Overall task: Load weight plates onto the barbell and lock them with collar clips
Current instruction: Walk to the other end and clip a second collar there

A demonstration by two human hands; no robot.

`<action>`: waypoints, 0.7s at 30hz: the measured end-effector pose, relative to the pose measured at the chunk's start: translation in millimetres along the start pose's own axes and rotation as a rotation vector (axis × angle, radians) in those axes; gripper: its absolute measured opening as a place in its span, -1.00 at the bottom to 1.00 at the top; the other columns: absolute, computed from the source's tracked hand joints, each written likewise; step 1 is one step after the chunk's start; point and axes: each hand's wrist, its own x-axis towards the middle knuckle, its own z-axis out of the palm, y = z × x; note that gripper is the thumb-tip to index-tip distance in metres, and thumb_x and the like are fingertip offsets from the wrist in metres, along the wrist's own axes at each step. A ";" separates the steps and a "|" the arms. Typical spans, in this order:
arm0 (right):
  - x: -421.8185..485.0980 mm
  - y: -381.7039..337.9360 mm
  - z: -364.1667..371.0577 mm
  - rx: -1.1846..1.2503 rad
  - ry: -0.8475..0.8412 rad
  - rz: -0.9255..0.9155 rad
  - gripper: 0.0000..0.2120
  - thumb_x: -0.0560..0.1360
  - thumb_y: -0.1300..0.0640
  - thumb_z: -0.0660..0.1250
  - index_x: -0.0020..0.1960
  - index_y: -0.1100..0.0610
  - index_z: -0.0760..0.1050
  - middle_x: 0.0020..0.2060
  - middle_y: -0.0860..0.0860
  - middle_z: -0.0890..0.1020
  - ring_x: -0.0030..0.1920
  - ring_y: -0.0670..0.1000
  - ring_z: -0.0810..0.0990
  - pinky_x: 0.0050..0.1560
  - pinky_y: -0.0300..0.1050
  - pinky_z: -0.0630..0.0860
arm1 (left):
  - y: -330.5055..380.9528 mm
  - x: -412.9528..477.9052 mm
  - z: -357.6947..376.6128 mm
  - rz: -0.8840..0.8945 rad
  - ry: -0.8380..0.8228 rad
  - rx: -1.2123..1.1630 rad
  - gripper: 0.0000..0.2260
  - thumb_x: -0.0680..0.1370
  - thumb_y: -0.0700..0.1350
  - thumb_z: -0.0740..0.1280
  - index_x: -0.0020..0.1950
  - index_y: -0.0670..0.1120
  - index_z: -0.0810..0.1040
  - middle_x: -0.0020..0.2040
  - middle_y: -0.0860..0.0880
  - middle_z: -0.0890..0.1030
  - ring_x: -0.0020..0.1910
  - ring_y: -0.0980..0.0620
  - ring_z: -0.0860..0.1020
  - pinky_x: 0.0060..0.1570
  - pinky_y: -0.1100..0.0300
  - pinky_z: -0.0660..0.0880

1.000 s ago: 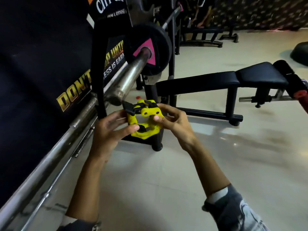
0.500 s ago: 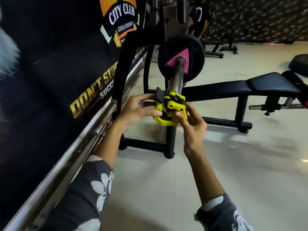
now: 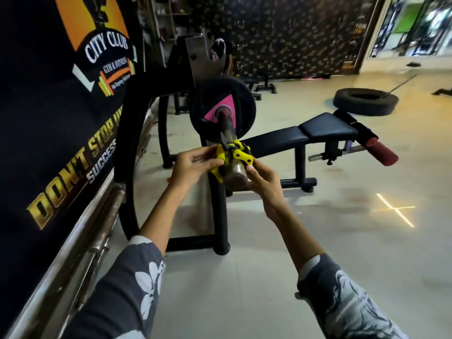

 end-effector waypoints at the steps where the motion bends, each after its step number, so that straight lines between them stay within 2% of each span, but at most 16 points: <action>1: 10.9 -0.5 0.5 -0.014 0.015 0.005 -0.66 0.58 0.26 0.17 0.34 0.27 0.37 0.14 0.20 0.58 0.06 0.10 0.61 0.02 -0.01 0.61 | -1.5 10.5 1.0 -0.002 0.001 0.005 -0.56 0.42 -0.43 0.36 0.28 -0.23 0.44 0.11 -0.12 0.56 -0.17 0.29 0.62 -0.15 0.41 0.55; 3: 37.5 -1.4 1.9 -0.051 0.057 0.021 -0.69 0.57 0.28 0.18 0.30 0.28 0.42 0.03 0.17 0.59 -0.05 0.02 0.61 -0.17 -0.24 0.59 | -6.1 36.1 2.4 -0.011 0.011 0.025 -0.58 0.44 -0.41 0.36 0.29 -0.28 0.44 0.10 -0.11 0.57 -0.17 0.27 0.63 -0.16 0.37 0.57; 4: 51.3 -0.1 2.4 -0.069 0.074 0.034 -0.70 0.56 0.28 0.19 0.27 0.29 0.44 0.00 0.17 0.59 -0.07 0.04 0.61 -0.18 -0.27 0.57 | -8.6 47.7 2.8 -0.025 0.023 0.033 -0.58 0.44 -0.40 0.37 0.30 -0.29 0.44 0.11 -0.12 0.57 -0.14 0.23 0.63 -0.12 0.31 0.59; 6: 85.1 2.7 2.0 -0.100 0.095 0.044 -0.72 0.55 0.30 0.21 0.24 0.30 0.47 -0.04 0.17 0.59 -0.07 0.08 0.58 -0.09 -0.20 0.57 | -14.5 77.5 2.2 -0.049 0.052 0.052 -0.58 0.43 -0.37 0.39 0.29 -0.29 0.45 0.12 -0.15 0.58 -0.08 0.15 0.62 -0.05 0.19 0.60; 9: 132.7 11.1 1.5 -0.121 0.095 0.041 -0.73 0.54 0.31 0.22 0.23 0.30 0.49 -0.07 0.17 0.59 -0.12 0.05 0.57 -0.01 -0.06 0.58 | -25.4 123.6 -2.7 -0.027 0.087 0.142 -0.57 0.39 -0.34 0.45 0.25 -0.28 0.49 0.08 -0.14 0.60 -0.12 0.17 0.63 -0.08 0.25 0.58; 11: 162.3 19.5 -1.2 -0.130 0.088 0.034 -0.73 0.54 0.29 0.24 0.23 0.29 0.49 -0.07 0.18 0.60 -0.12 0.06 0.58 0.02 0.01 0.57 | -33.6 155.1 -7.1 -0.050 0.107 0.187 -0.56 0.36 -0.32 0.48 0.23 -0.27 0.51 0.07 -0.18 0.61 -0.01 -0.03 0.61 0.05 0.09 0.55; 13: 189.2 27.9 -2.9 -0.120 0.085 0.032 -0.73 0.54 0.29 0.24 0.23 0.29 0.49 -0.07 0.18 0.61 -0.15 0.05 0.59 -0.06 -0.06 0.58 | -38.5 182.5 -10.8 -0.061 0.112 0.225 -0.55 0.35 -0.31 0.49 0.22 -0.24 0.52 0.06 -0.17 0.61 0.05 -0.11 0.59 0.11 0.01 0.52; 14: 198.5 30.9 -2.4 -0.112 0.091 0.035 -0.73 0.54 0.29 0.23 0.23 0.29 0.49 -0.08 0.19 0.61 -0.19 0.03 0.59 -0.12 -0.13 0.57 | -40.3 192.8 -12.0 -0.042 0.110 0.261 -0.55 0.34 -0.28 0.51 0.20 -0.22 0.54 0.04 -0.14 0.62 0.05 -0.09 0.60 0.11 0.05 0.53; 15: 208.5 33.6 -1.7 -0.095 0.094 0.040 -0.73 0.55 0.30 0.23 0.22 0.30 0.49 -0.08 0.21 0.62 -0.20 0.04 0.60 -0.14 -0.15 0.57 | -41.5 203.7 -12.9 -0.009 0.112 0.324 -0.56 0.33 -0.24 0.53 0.18 -0.20 0.57 0.04 -0.10 0.62 0.05 -0.04 0.60 0.10 0.15 0.53; 17: 222.4 40.1 -1.7 -0.065 0.094 0.038 -0.74 0.55 0.30 0.23 0.22 0.29 0.50 -0.03 0.26 0.63 -0.11 0.14 0.63 -0.04 -0.04 0.59 | -43.8 218.9 -12.5 0.067 0.134 0.465 -0.61 0.32 -0.17 0.54 0.13 -0.16 0.61 0.03 -0.05 0.64 0.06 0.01 0.60 0.08 0.28 0.48; 19: 229.3 45.6 -2.8 -0.038 0.072 0.029 -0.74 0.54 0.30 0.23 0.21 0.31 0.50 0.02 0.28 0.63 -0.01 0.19 0.63 0.07 0.05 0.57 | -41.0 225.9 -13.6 0.157 0.174 0.629 -0.60 0.30 -0.07 0.56 0.10 -0.12 0.63 0.01 -0.05 0.59 0.10 -0.06 0.55 0.10 0.17 0.44; 21: 231.6 50.2 -6.9 -0.015 0.032 0.031 -0.74 0.54 0.31 0.23 0.21 0.34 0.49 0.02 0.29 0.63 -0.01 0.19 0.63 0.08 0.04 0.58 | -35.1 227.6 -14.7 0.288 0.266 0.895 -0.45 0.23 0.09 0.56 0.16 -0.07 0.56 0.06 -0.11 0.51 0.11 -0.12 0.45 0.10 0.02 0.40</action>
